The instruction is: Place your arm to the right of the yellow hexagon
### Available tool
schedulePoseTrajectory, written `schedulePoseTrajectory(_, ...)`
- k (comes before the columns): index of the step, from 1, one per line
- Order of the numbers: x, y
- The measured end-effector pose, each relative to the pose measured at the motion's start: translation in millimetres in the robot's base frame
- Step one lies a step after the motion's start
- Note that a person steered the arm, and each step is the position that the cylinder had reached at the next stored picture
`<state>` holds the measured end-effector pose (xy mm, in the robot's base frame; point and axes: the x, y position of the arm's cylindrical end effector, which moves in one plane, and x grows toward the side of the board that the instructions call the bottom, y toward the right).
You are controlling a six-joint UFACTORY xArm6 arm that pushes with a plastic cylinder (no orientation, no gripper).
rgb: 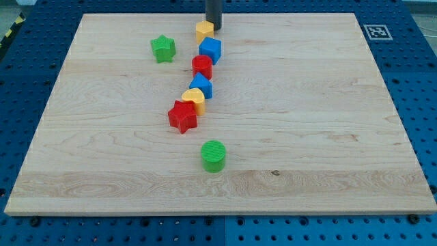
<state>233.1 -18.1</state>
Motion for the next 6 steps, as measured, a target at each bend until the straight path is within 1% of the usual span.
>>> schedulePoseTrajectory(1,0.0,3.3)
schedulePoseTrajectory(3,0.1,37.8)
schedulePoseTrajectory(4,2.0,36.3)
schedulePoseTrajectory(6,27.2,31.3)
